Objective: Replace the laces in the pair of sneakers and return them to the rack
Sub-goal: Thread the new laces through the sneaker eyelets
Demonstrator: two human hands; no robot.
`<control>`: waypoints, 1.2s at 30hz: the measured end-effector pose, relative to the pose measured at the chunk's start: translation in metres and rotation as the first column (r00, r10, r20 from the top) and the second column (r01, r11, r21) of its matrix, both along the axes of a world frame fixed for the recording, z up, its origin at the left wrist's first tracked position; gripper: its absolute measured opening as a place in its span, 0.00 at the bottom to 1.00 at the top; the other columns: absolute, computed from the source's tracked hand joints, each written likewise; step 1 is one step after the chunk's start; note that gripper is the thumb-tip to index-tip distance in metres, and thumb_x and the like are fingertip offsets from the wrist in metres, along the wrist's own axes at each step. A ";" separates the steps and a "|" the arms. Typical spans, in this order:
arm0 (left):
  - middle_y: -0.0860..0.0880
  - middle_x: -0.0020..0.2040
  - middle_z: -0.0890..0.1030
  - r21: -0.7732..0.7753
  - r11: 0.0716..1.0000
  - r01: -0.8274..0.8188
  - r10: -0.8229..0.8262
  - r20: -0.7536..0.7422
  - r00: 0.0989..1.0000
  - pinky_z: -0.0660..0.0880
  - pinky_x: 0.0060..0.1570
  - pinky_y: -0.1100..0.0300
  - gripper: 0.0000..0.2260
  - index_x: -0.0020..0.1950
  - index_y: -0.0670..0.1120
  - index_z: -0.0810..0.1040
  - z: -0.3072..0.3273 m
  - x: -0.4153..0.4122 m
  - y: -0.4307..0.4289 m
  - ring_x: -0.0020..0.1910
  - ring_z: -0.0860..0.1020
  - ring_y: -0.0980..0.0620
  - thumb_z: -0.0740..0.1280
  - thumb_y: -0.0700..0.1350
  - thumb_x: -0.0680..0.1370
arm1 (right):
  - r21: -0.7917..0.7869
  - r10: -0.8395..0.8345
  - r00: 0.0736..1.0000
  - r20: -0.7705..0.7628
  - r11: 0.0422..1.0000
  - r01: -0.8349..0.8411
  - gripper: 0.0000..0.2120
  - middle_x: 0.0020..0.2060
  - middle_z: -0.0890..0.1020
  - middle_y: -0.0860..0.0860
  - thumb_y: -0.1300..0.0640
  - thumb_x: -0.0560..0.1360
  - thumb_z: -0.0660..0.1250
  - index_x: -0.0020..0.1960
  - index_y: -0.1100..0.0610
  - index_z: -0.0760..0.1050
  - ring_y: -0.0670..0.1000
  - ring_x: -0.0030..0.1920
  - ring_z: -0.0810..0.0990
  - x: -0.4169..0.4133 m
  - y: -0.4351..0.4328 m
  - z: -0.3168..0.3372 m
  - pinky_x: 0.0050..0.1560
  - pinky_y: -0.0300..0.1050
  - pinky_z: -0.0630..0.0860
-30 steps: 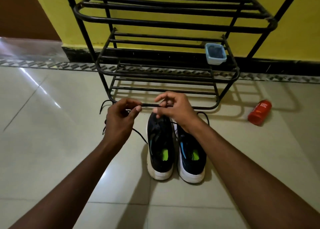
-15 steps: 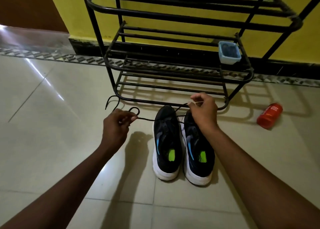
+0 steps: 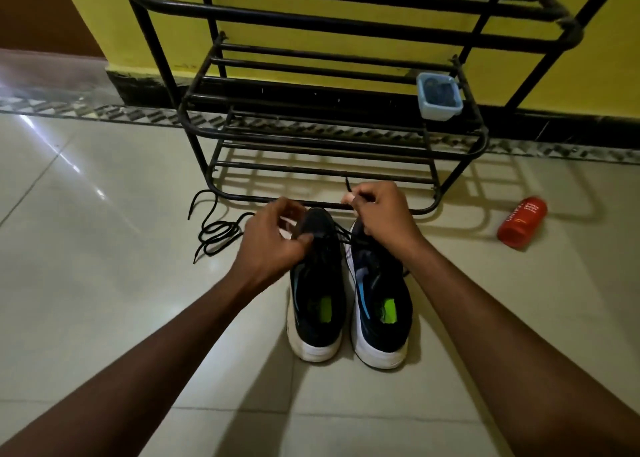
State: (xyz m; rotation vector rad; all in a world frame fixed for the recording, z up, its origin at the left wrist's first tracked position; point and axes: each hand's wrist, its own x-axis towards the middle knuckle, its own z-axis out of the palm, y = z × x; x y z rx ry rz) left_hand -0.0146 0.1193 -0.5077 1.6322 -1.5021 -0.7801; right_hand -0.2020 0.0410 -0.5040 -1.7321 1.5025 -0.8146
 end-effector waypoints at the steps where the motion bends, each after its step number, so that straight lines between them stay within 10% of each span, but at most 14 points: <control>1: 0.56 0.50 0.79 0.105 0.993 0.062 -0.066 0.037 0.997 0.74 0.35 0.72 0.20 0.59 0.49 0.77 -0.007 -0.002 0.004 0.47 0.80 0.57 0.78 0.43 0.70 | -0.004 -0.010 0.999 -0.044 1.000 0.010 0.08 0.37 0.83 0.47 0.56 0.79 0.69 0.46 0.58 0.85 0.42 0.39 0.79 -0.001 0.002 -0.003 0.42 0.37 0.72; 7: 0.50 0.48 0.76 0.202 0.979 -0.016 -0.044 0.286 0.957 0.77 0.45 0.55 0.21 0.58 0.45 0.76 -0.032 -0.016 0.012 0.48 0.77 0.49 0.74 0.51 0.68 | 0.078 0.064 0.997 -0.053 0.995 -0.060 0.06 0.36 0.84 0.41 0.54 0.77 0.72 0.48 0.53 0.87 0.38 0.39 0.81 0.015 0.022 -0.021 0.41 0.32 0.73; 12: 0.51 0.36 0.81 0.167 0.968 -0.185 0.147 0.217 0.965 0.77 0.36 0.58 0.04 0.45 0.45 0.83 -0.033 -0.021 0.016 0.37 0.80 0.51 0.71 0.45 0.73 | 0.142 0.020 1.000 0.010 0.990 -0.021 0.04 0.45 0.87 0.49 0.60 0.75 0.73 0.48 0.56 0.87 0.43 0.46 0.83 0.032 0.029 -0.035 0.51 0.35 0.77; 36: 0.48 0.44 0.84 0.305 0.929 -0.208 0.188 0.095 0.978 0.79 0.51 0.49 0.05 0.46 0.47 0.81 -0.042 -0.013 0.017 0.47 0.82 0.47 0.65 0.44 0.76 | 0.113 0.122 0.878 -0.462 0.991 -0.079 0.08 0.40 0.80 0.55 0.64 0.71 0.68 0.33 0.57 0.77 0.55 0.44 0.80 0.056 0.033 -0.043 0.42 0.48 0.79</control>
